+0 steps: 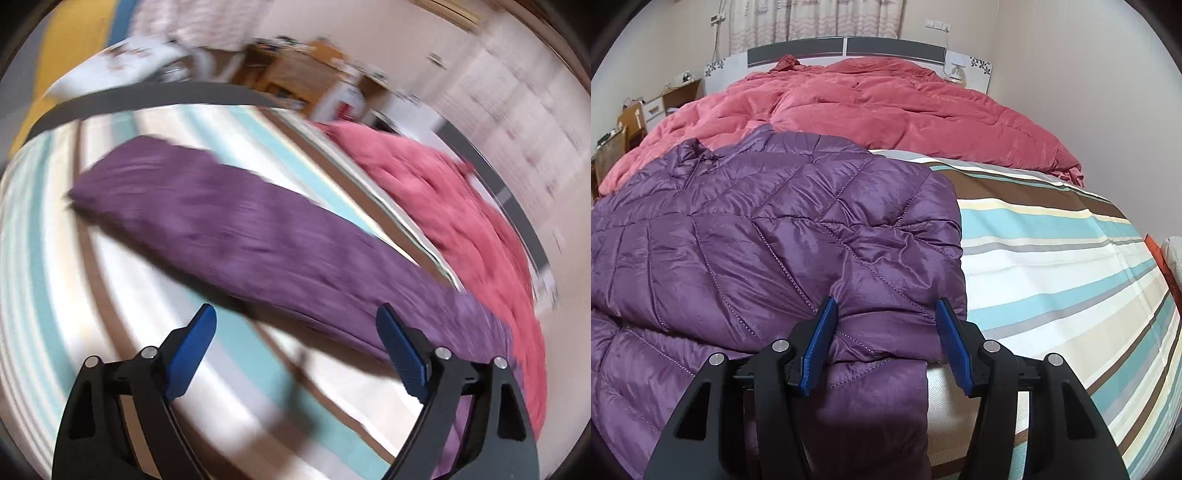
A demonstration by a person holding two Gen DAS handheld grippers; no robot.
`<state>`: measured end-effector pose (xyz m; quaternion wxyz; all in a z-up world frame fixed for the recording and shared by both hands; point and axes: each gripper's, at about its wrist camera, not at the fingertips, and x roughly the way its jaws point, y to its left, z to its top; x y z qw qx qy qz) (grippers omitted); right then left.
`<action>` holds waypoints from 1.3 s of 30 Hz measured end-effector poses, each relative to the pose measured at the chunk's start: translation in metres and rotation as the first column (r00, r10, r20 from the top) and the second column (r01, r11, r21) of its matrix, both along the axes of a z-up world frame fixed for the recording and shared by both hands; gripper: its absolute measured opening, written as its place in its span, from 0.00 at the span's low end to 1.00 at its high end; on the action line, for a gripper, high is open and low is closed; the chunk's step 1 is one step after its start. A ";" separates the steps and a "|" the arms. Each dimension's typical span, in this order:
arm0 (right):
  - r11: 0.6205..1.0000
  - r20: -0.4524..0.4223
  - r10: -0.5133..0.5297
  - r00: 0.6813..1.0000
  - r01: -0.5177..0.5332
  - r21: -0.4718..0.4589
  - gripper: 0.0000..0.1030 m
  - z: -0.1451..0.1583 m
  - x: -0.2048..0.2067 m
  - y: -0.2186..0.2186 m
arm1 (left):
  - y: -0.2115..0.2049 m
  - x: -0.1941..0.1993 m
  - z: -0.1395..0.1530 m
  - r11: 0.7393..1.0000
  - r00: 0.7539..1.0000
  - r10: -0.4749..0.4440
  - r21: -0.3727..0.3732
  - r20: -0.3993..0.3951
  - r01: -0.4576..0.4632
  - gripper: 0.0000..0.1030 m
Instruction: Fold large clothes
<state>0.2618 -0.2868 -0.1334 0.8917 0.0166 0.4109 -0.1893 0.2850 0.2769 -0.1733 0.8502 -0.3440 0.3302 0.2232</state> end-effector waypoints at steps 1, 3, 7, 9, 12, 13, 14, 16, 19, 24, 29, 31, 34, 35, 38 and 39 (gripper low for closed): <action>1.000 0.000 -0.001 1.000 0.001 -0.003 0.54 0.000 0.000 0.000 | 0.012 -0.005 -0.005 0.999 0.999 0.047 -0.026 -0.001 -0.047 0.80; 1.000 0.000 -0.001 1.000 0.001 -0.009 0.54 0.000 0.000 0.001 | 0.033 -0.012 -0.016 0.989 0.991 0.131 -0.069 -0.009 -0.131 0.77; 1.000 0.001 -0.002 1.000 0.002 -0.010 0.54 0.000 0.000 0.001 | 0.057 -0.022 -0.033 0.966 0.972 0.233 -0.121 0.024 -0.228 0.71; 1.000 0.003 -0.004 1.000 0.004 -0.014 0.54 -0.001 0.001 0.002 | 0.066 -0.017 -0.037 0.962 0.967 0.253 -0.116 0.034 -0.247 0.71; 1.000 0.002 -0.005 1.000 0.005 -0.019 0.54 -0.001 0.001 0.003 | 0.078 -0.010 -0.042 0.953 0.958 0.283 -0.132 0.055 -0.274 0.68; 1.000 0.003 -0.005 1.000 0.005 -0.019 0.54 -0.001 0.001 0.003 | 0.084 -0.007 -0.045 0.946 0.951 0.303 -0.136 0.058 -0.293 0.64; 1.000 0.003 -0.005 1.000 0.005 -0.019 0.54 -0.001 0.001 0.003 | 0.088 -0.004 -0.046 0.943 0.948 0.312 -0.137 0.057 -0.302 0.61; 1.000 0.001 -0.004 1.000 0.004 -0.017 0.54 -0.001 0.001 0.002 | 0.098 0.001 -0.049 0.938 0.945 0.325 -0.137 0.042 -0.317 0.44; 1.000 0.001 -0.005 1.000 0.005 -0.019 0.54 -0.001 0.001 0.003 | 0.101 0.015 -0.051 0.945 0.954 0.297 -0.148 0.028 -0.290 0.14; 1.000 0.001 -0.006 1.000 0.006 -0.021 0.54 -0.002 0.001 0.003 | 0.065 0.017 -0.007 0.954 0.953 0.288 0.061 0.099 -0.294 0.08; 1.000 0.005 -0.007 1.000 0.007 -0.014 0.54 -0.002 0.002 0.001 | 0.002 0.031 0.040 0.941 0.968 0.127 0.283 0.215 -0.186 0.08; 1.000 0.006 -0.008 1.000 0.008 -0.013 0.54 -0.002 0.002 0.001 | -0.022 0.038 0.053 0.935 0.970 0.047 0.330 0.238 -0.126 0.08; 1.000 0.006 -0.008 1.000 0.008 -0.014 0.54 -0.002 0.002 0.002 | -0.064 0.048 0.064 0.910 0.969 -0.074 0.413 0.236 -0.031 0.08; 1.000 0.006 -0.008 1.000 0.008 -0.014 0.54 -0.002 0.002 0.002 | -0.078 0.047 0.067 0.899 0.966 -0.114 0.437 0.234 0.001 0.08; 1.000 0.009 -0.009 1.000 0.009 -0.012 0.54 -0.002 0.002 0.001 | -0.116 0.051 0.074 0.867 0.952 -0.217 0.491 0.216 0.086 0.08; 1.000 0.009 -0.009 1.000 0.009 -0.012 0.54 -0.002 0.002 0.001 | -0.126 0.049 0.077 0.861 0.949 -0.237 0.497 0.208 0.106 0.08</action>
